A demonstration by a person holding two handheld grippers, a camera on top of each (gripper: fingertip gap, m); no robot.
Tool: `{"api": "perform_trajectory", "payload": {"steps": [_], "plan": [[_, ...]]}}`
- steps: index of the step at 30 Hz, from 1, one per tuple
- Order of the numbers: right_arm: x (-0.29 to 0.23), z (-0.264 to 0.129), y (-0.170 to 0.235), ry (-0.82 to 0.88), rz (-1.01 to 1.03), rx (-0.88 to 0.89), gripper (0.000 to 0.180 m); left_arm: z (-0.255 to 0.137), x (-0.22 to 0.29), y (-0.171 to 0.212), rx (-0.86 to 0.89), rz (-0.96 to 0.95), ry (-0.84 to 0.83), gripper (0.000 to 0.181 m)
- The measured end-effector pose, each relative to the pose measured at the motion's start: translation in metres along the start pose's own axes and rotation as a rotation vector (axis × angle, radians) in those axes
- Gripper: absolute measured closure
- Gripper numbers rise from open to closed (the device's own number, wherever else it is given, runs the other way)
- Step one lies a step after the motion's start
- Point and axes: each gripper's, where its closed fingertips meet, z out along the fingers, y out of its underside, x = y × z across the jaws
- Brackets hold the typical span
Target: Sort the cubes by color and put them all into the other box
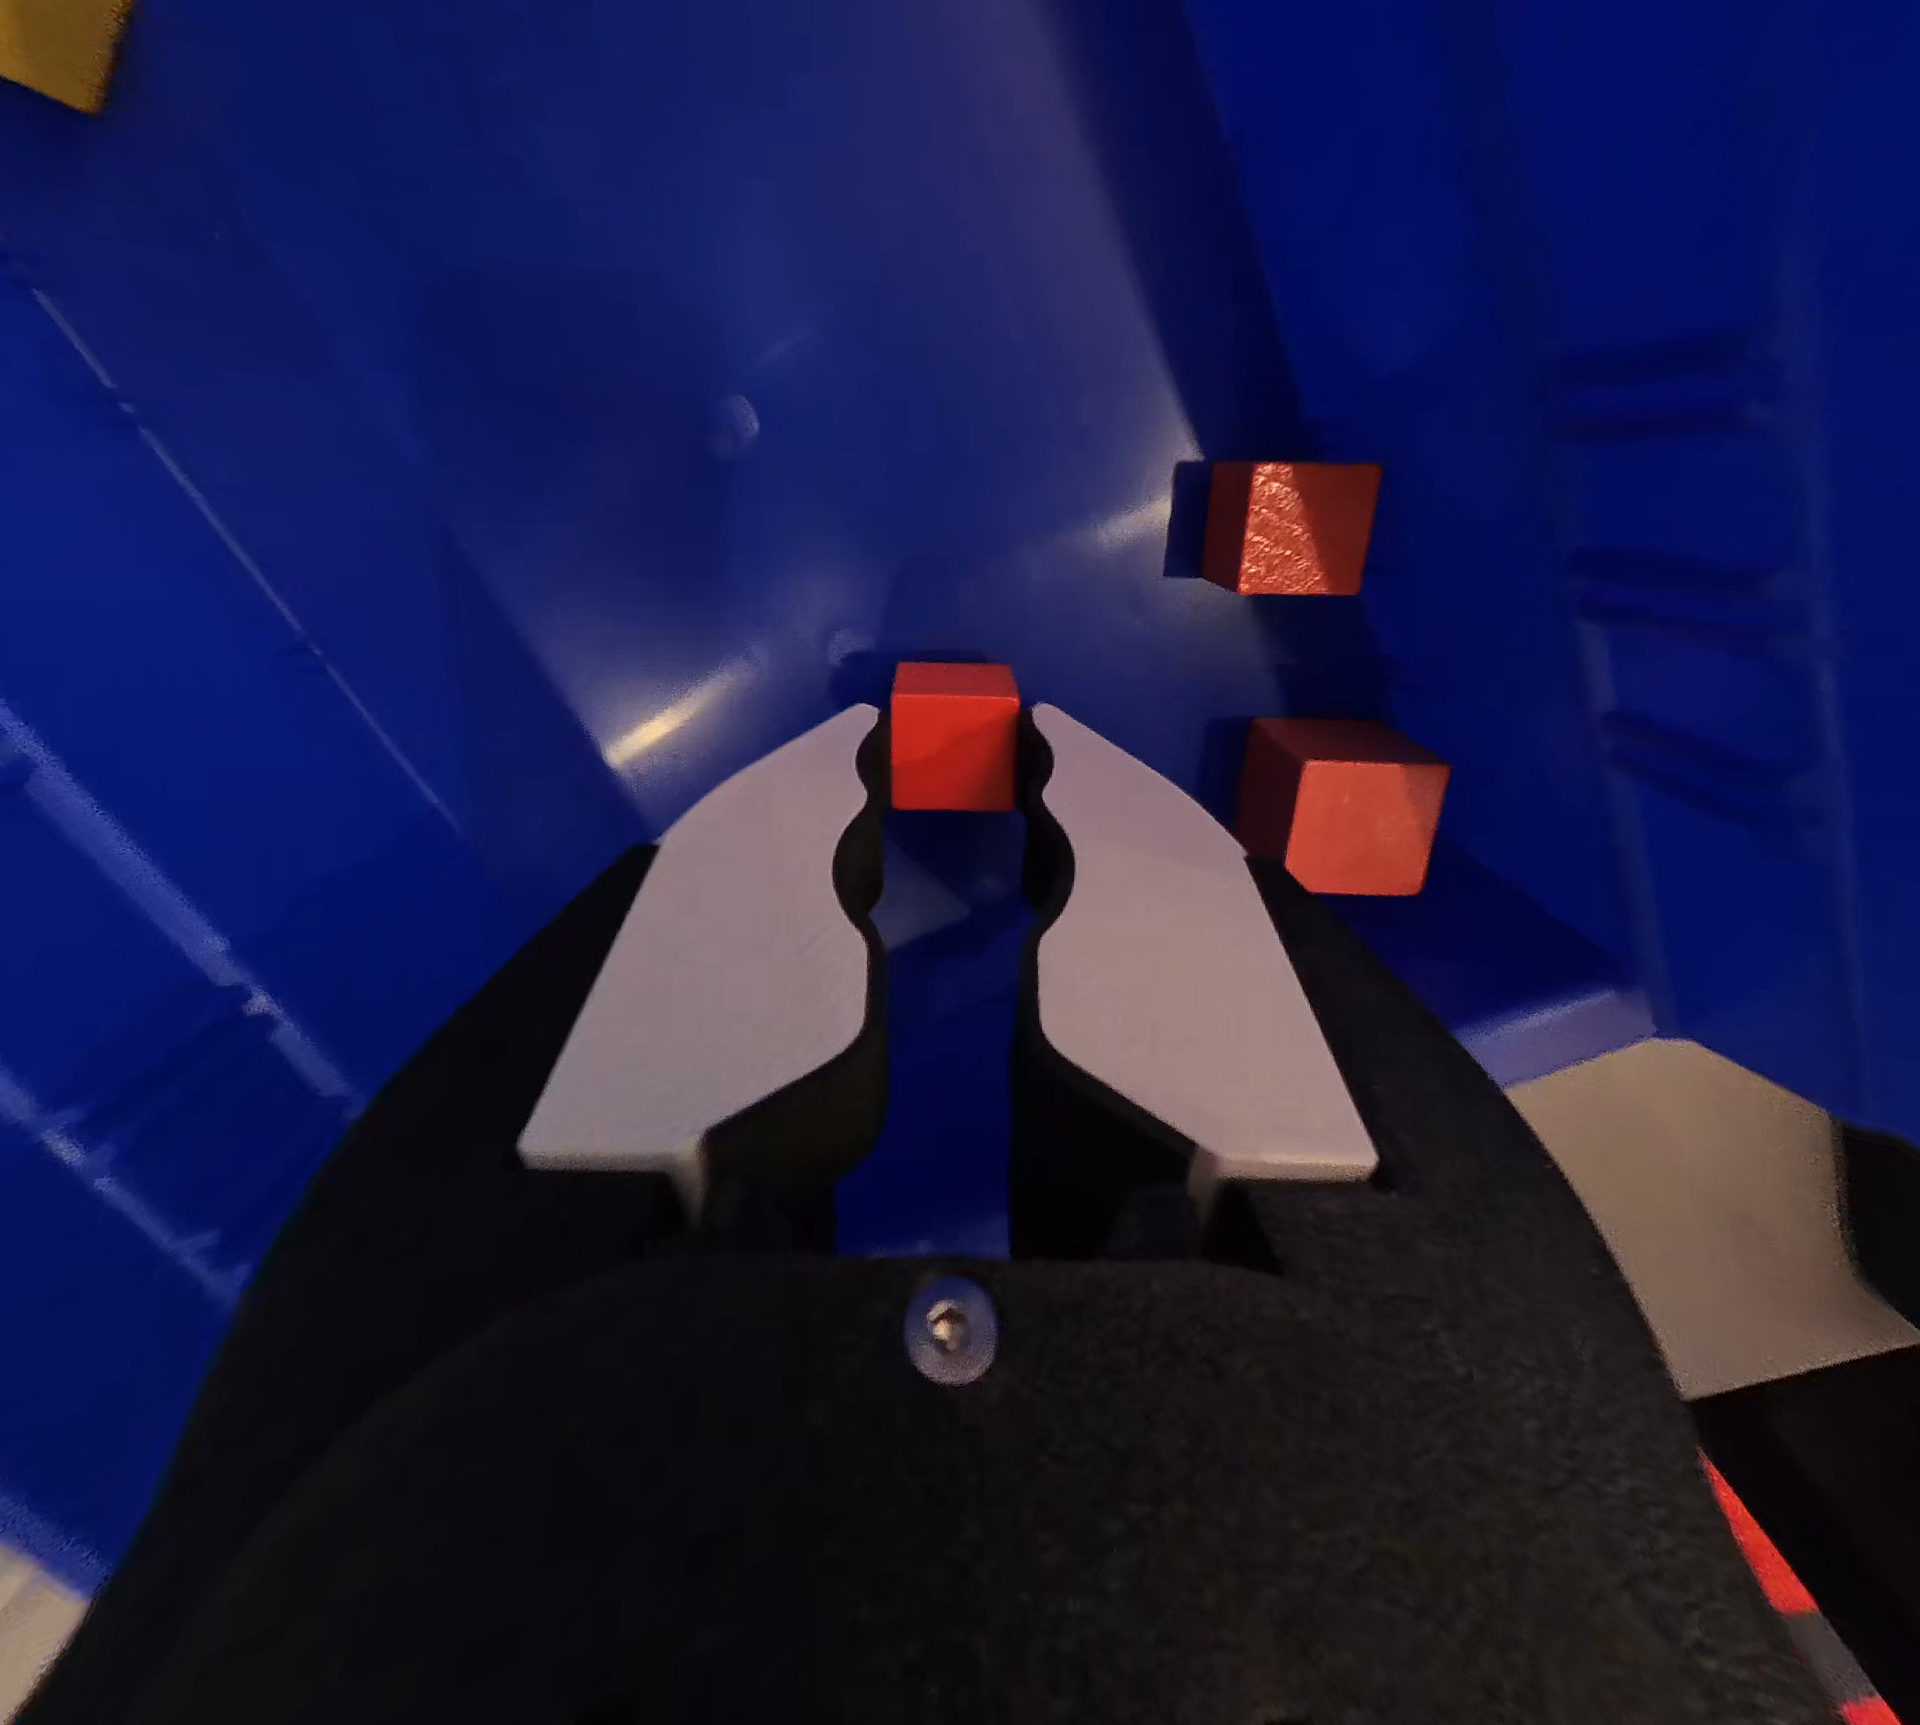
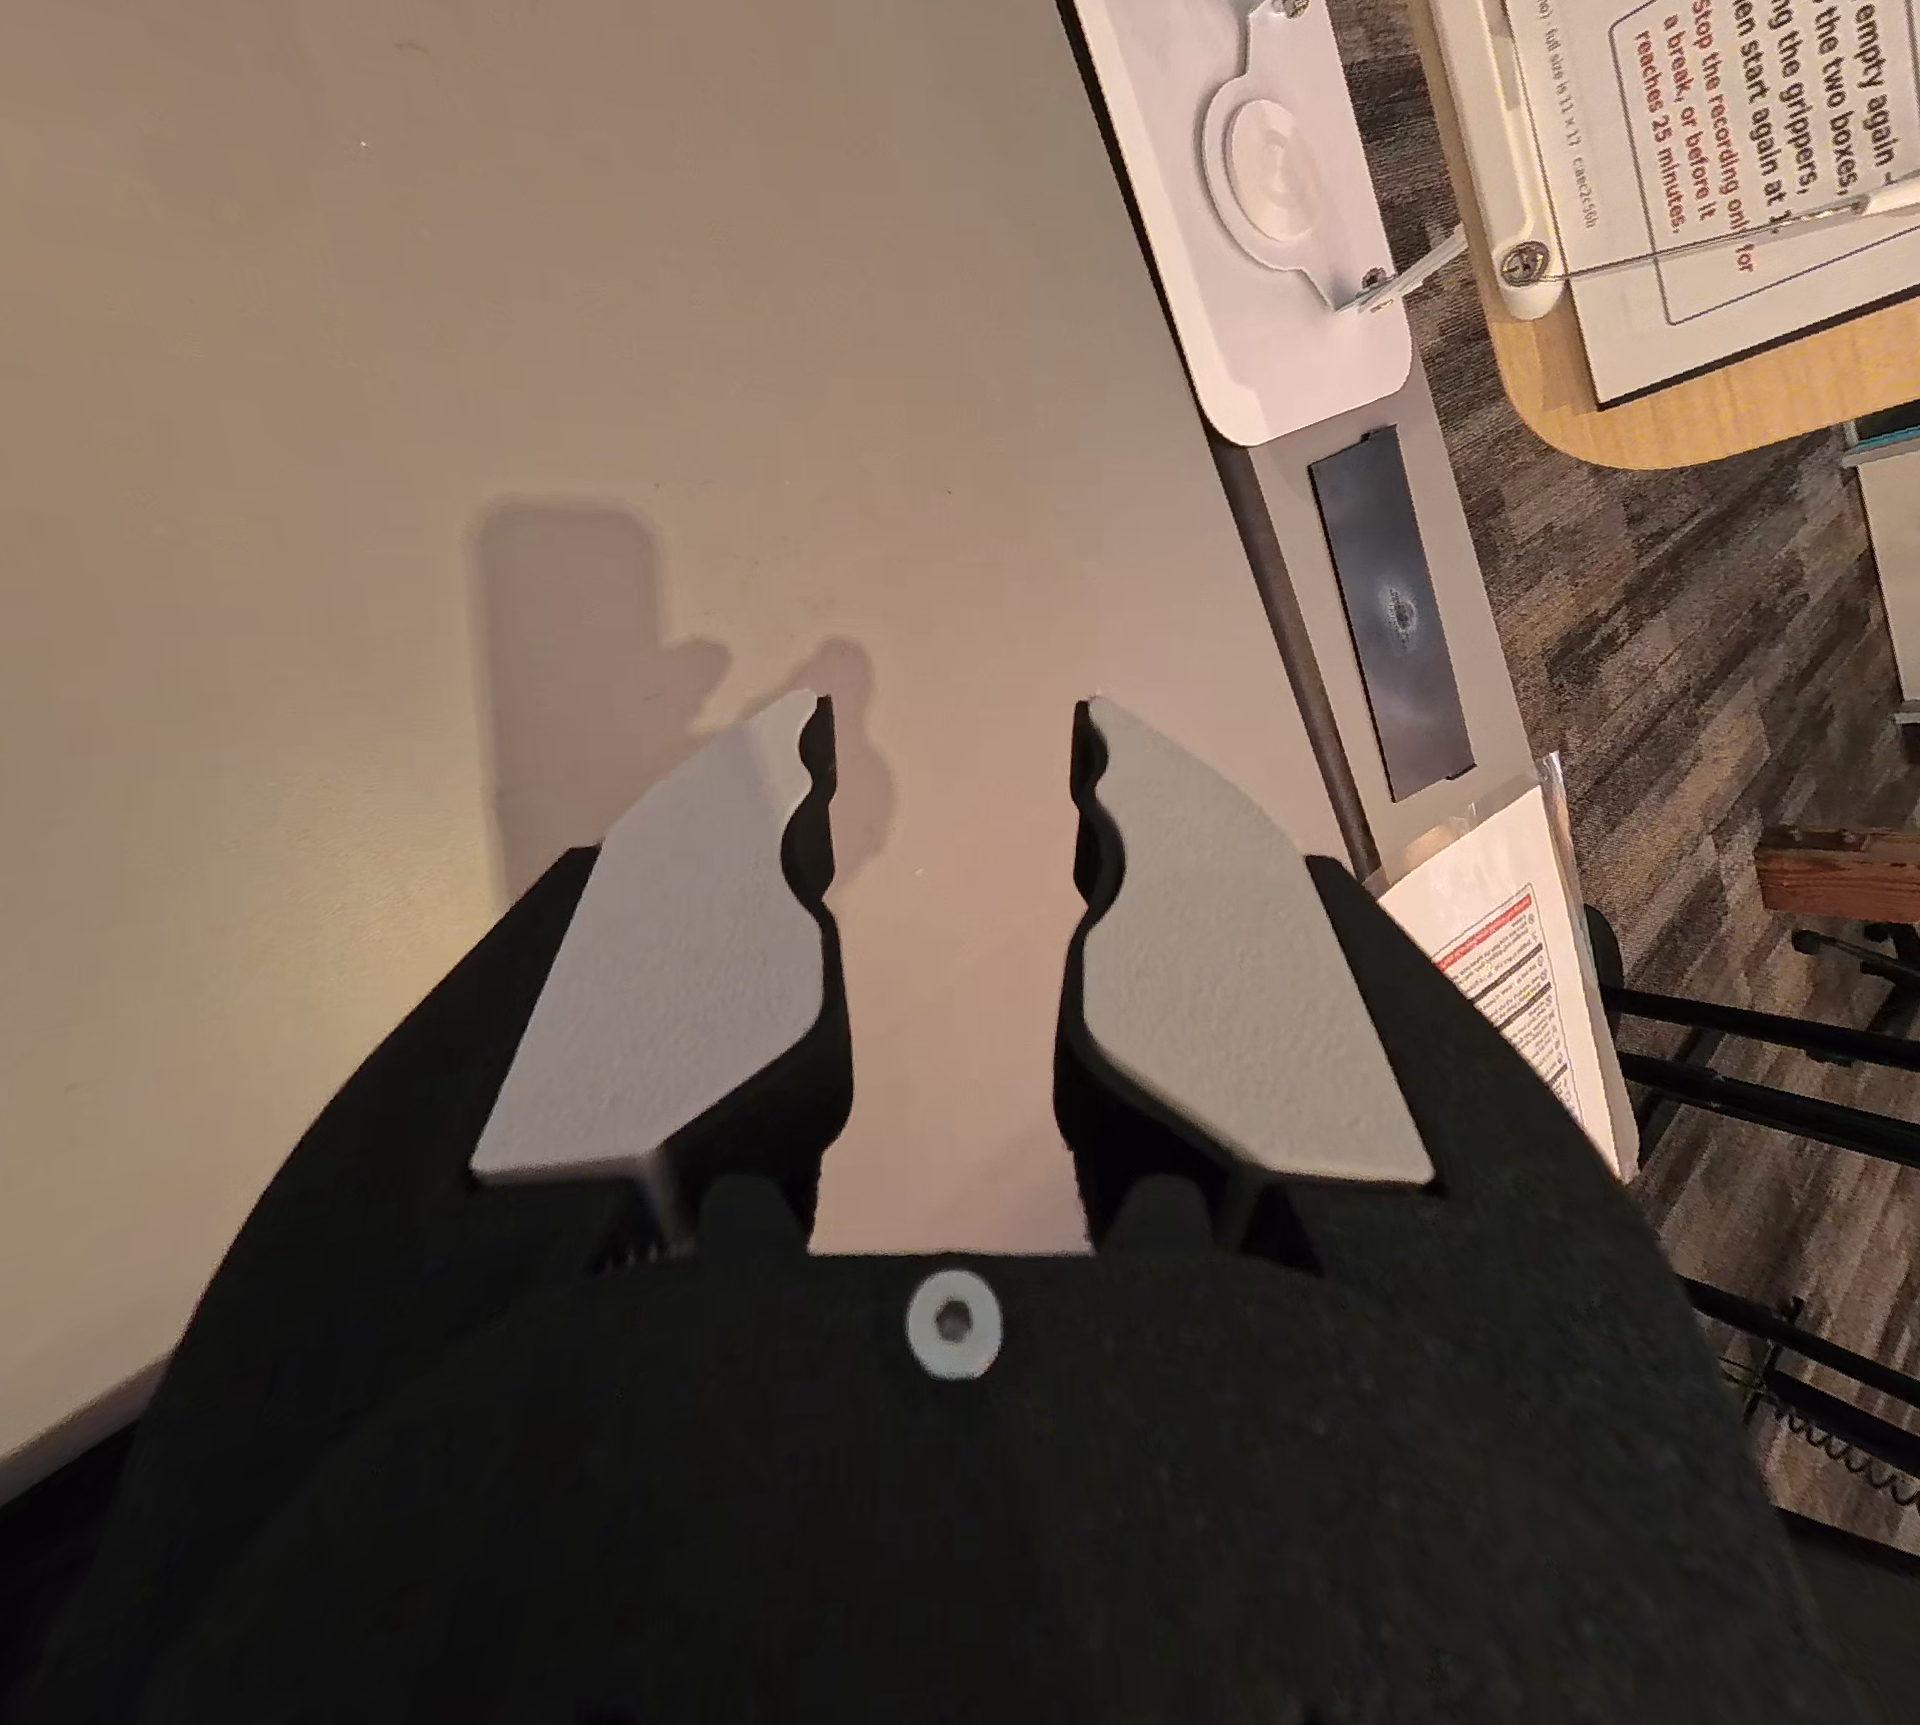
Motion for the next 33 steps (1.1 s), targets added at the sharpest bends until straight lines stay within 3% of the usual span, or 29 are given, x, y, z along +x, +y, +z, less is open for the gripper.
{"api": "perform_trajectory", "payload": {"steps": [5,9,12,16,20,28,33], "plan": [[0.0,-0.001,-0.016,0.018,-0.003,0.062,0.138,-0.077,0.028,-0.05,0.384,0.027,0.081,0.158],[-0.027,-0.007,-0.071,-0.081,0.014,0.293,0.138,-0.158,0.119,-0.087,0.77,0.249,0.233,0.158],[-0.055,-0.028,-0.126,-0.108,-0.057,0.551,0.134,-0.178,0.199,-0.092,0.881,0.402,0.355,0.159],[-0.118,-0.062,-0.166,-0.097,-0.363,0.818,0.136,-0.182,0.286,-0.097,0.88,0.379,0.664,0.159],[-0.146,-0.081,-0.182,-0.076,-0.452,0.959,0.136,-0.187,0.341,-0.103,0.851,0.364,0.896,0.159],[-0.143,-0.095,-0.187,0.036,-0.491,1.058,0.136,-0.195,0.391,-0.113,0.735,0.253,1.187,0.159],[-0.143,-0.094,-0.186,0.06,-0.514,1.063,0.144,-0.199,0.4,-0.118,0.719,0.224,1.249,0.159]]}}
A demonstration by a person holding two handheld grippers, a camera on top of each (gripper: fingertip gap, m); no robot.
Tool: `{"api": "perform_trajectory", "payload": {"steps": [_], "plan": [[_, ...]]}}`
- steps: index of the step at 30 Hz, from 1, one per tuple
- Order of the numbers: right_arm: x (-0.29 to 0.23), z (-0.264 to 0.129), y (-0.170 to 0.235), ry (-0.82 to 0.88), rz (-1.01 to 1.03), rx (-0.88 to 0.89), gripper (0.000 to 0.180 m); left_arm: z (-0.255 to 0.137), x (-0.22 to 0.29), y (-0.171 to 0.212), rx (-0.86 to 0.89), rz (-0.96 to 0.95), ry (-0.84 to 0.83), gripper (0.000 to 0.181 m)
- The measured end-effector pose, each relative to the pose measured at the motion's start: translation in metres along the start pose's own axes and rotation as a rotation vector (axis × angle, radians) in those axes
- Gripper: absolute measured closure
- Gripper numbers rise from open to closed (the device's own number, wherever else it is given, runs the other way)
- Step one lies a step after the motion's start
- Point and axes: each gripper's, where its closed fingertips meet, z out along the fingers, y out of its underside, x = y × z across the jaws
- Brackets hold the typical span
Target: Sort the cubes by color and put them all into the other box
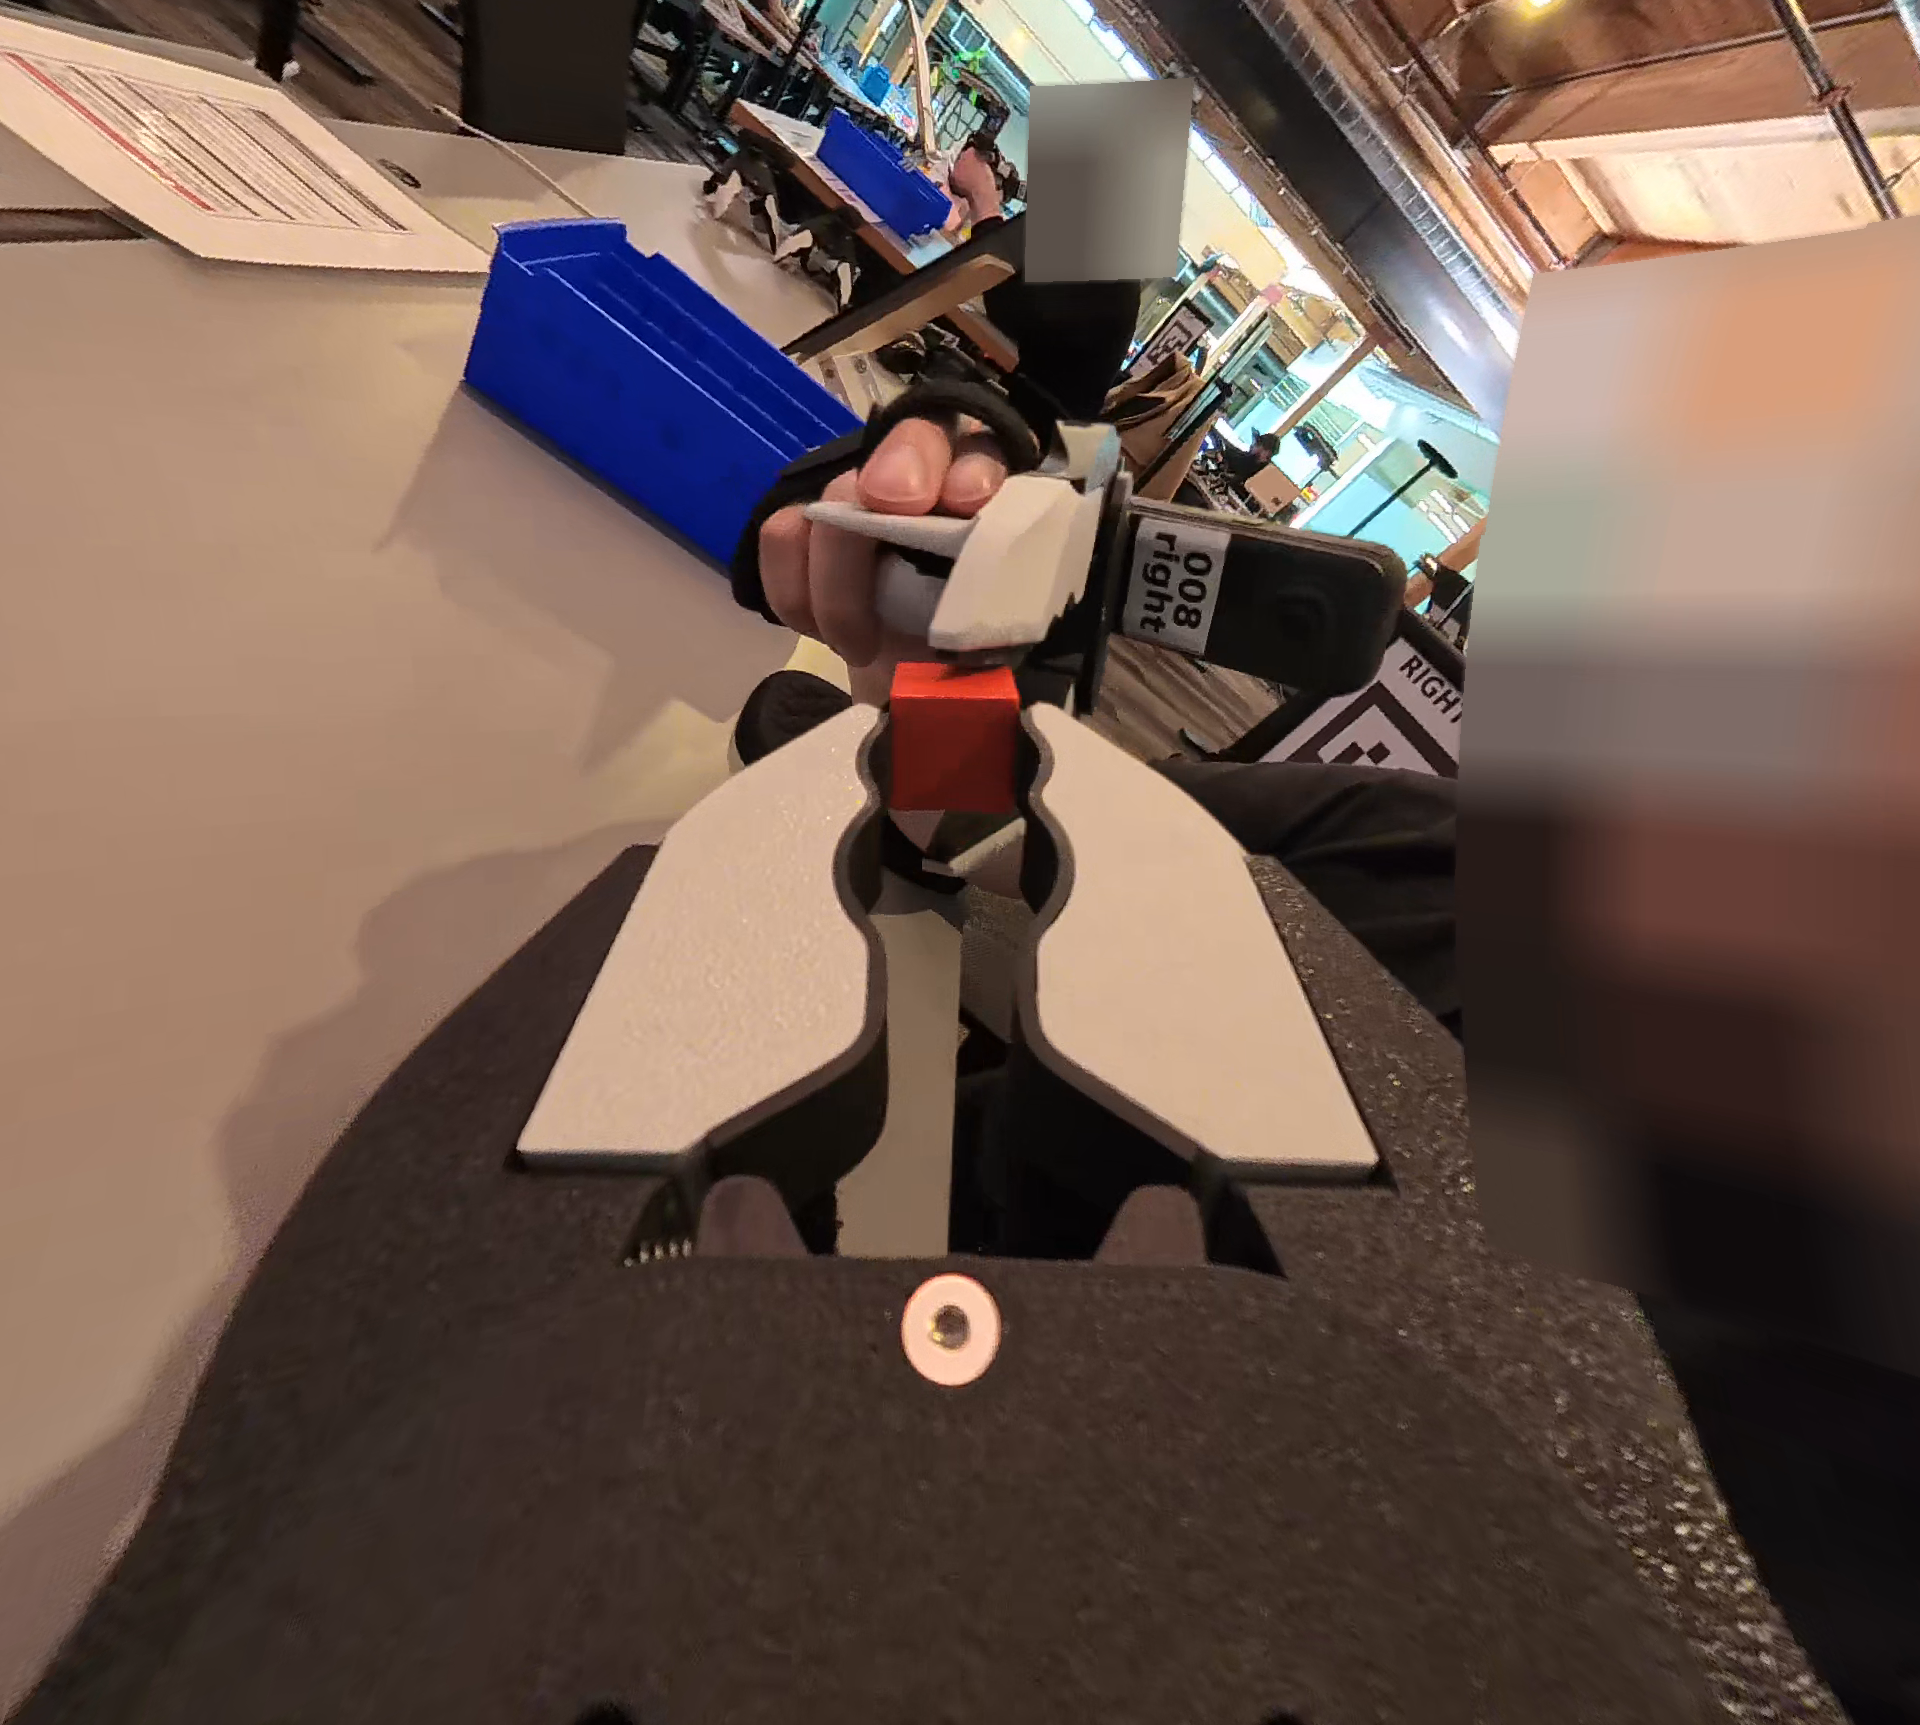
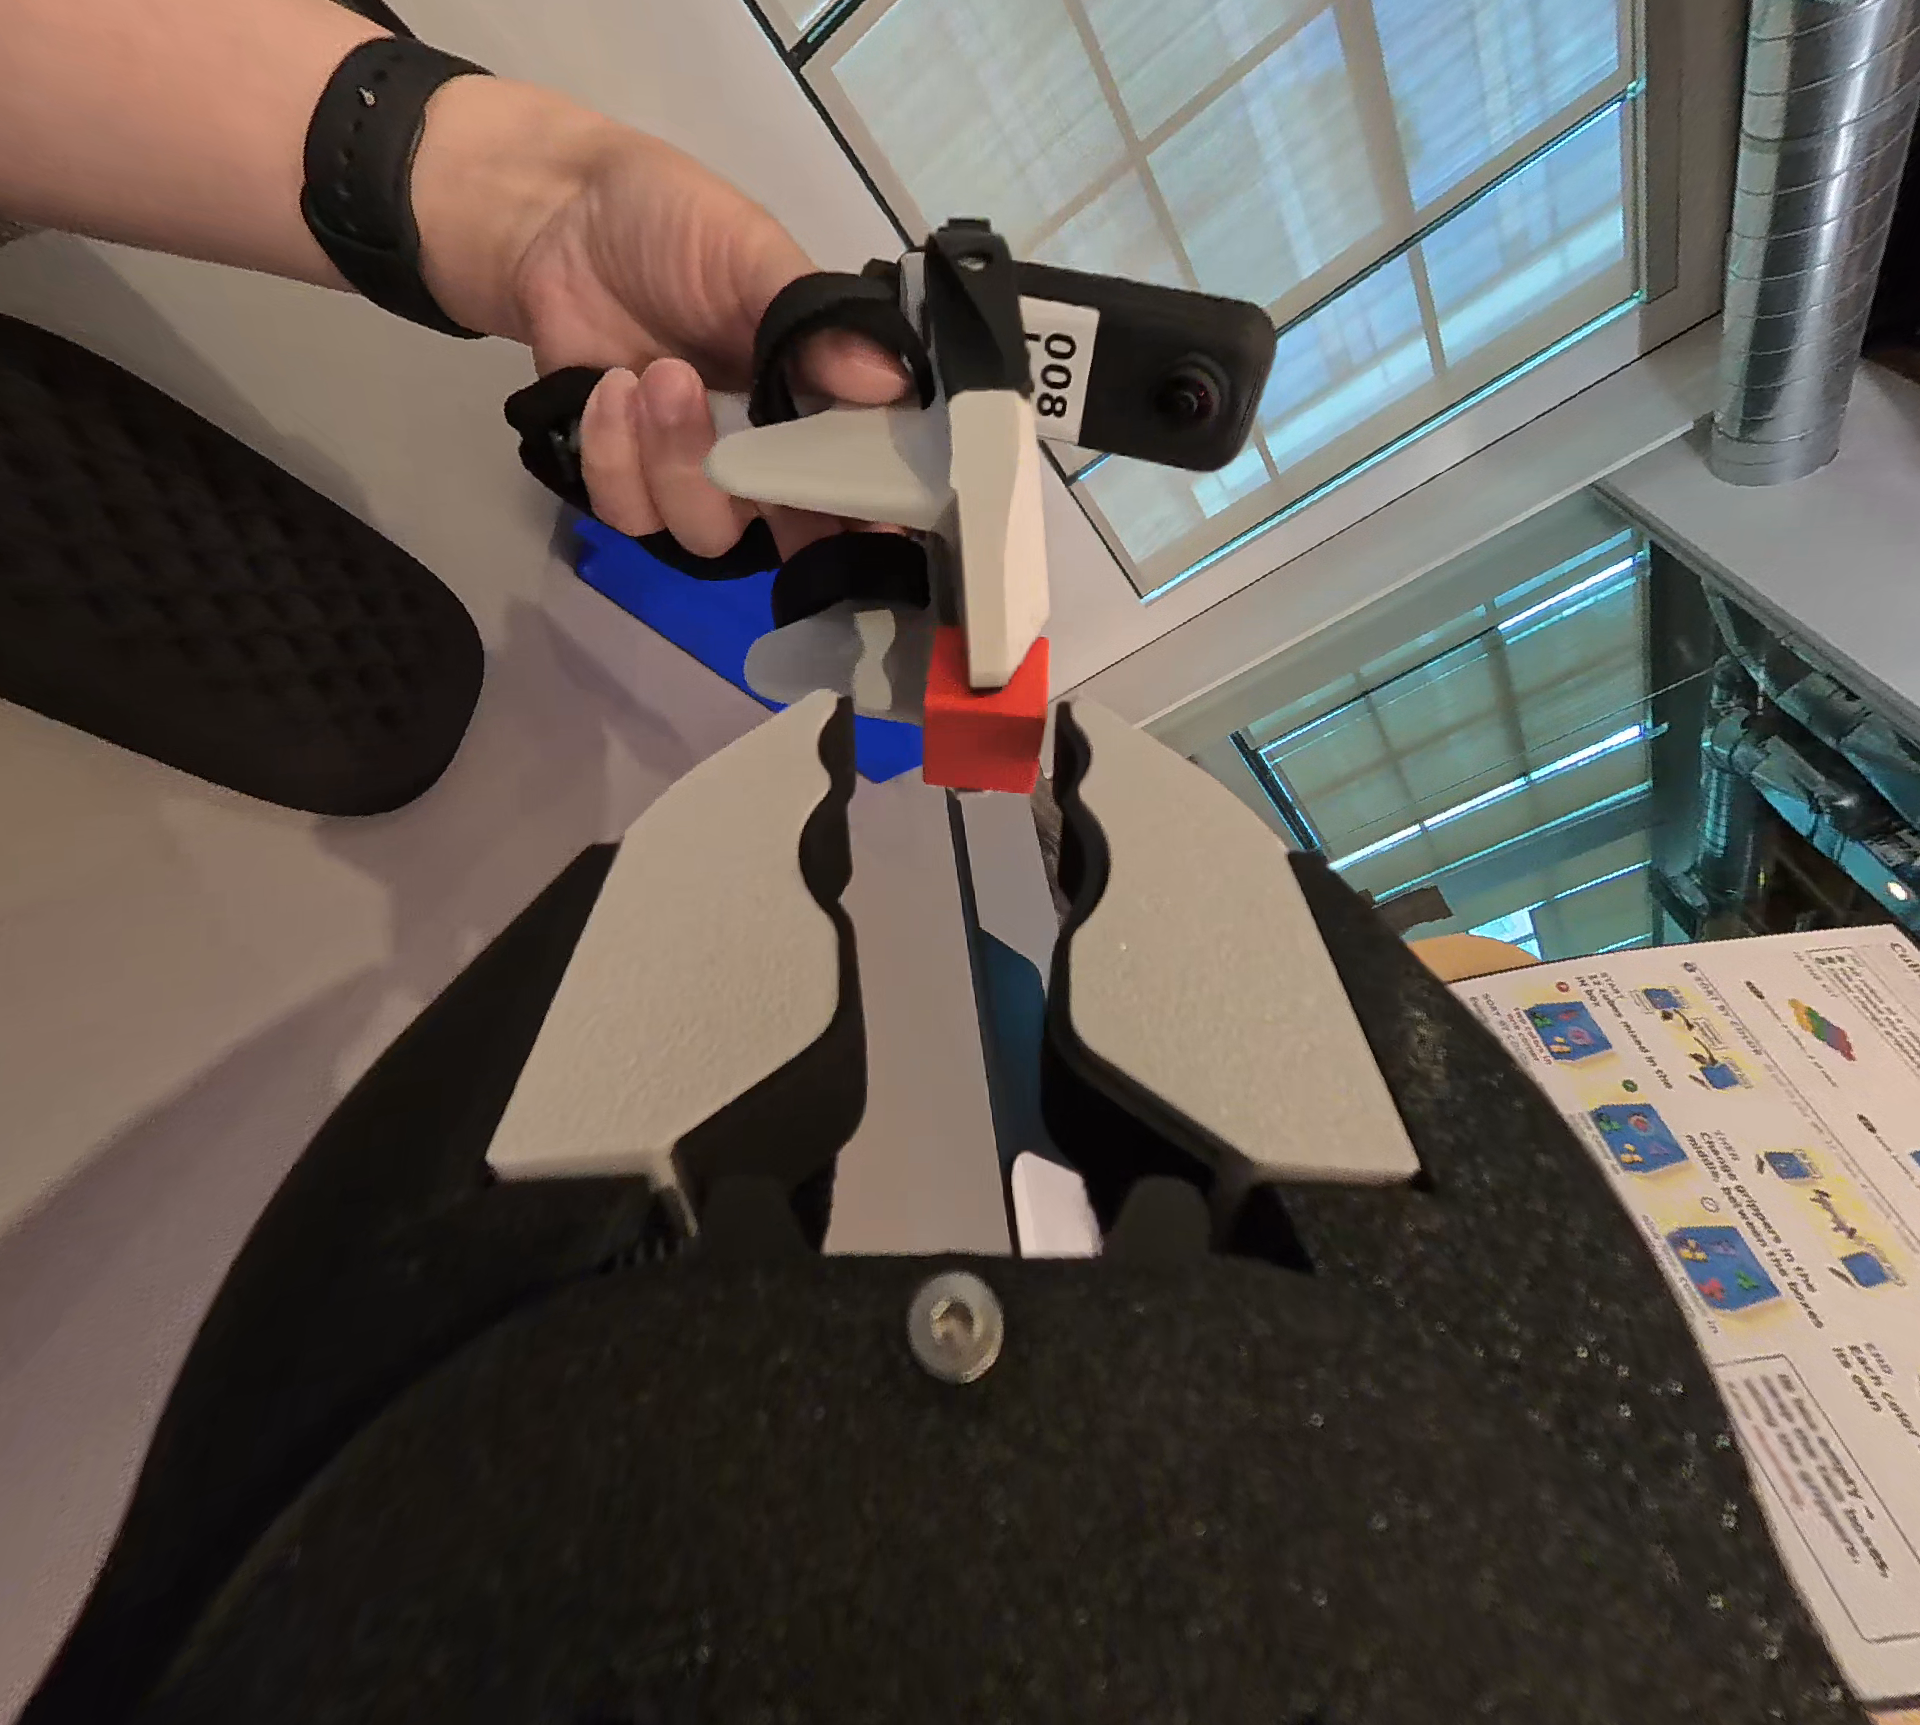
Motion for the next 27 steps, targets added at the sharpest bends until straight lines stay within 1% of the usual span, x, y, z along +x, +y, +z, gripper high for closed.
{"api": "perform_trajectory", "payload": {"steps": [6,9,13,15,18,20,22,23,25,27], "plan": [[0.002,0.0,0.002,0.009,0.008,-0.002,0.147,0.005,0.004,0.003,-0.011,-0.008,0.031,0.159],[0.001,0.0,0.0,0.011,-0.005,0.01,0.157,0.008,0.004,0.005,-0.016,-0.01,0.04,0.159],[0.001,-0.001,0.0,0.006,0.001,0.01,0.157,0.008,0.004,0.004,0.0,-0.02,0.045,0.159],[0.001,-0.002,-0.004,-0.005,0.021,0.03,0.158,0.007,0.009,0.003,0.017,-0.041,0.079,0.158],[0.009,-0.01,-0.003,-0.009,0.022,0.007,0.158,-0.002,0.012,0.002,0.046,-0.073,0.124,0.154],[0.024,-0.025,0.001,0.014,0.001,-0.051,0.158,-0.01,0.007,0.006,0.05,-0.051,0.092,0.154],[0.057,-0.059,0.019,0.083,-0.011,-0.205,0.158,-0.019,-0.002,0.014,0.052,-0.022,0.019,0.154],[0.077,-0.087,0.033,0.125,0.028,-0.305,0.158,-0.024,-0.01,0.02,0.044,-0.004,-0.04,0.154],[0.112,-0.167,0.077,0.247,0.199,-0.543,0.158,-0.037,-0.029,0.032,0.023,0.032,-0.183,0.155],[0.131,-0.268,0.133,0.455,0.381,-0.795,0.158,-0.052,-0.048,0.044,0.007,0.046,-0.328,0.154]]}}
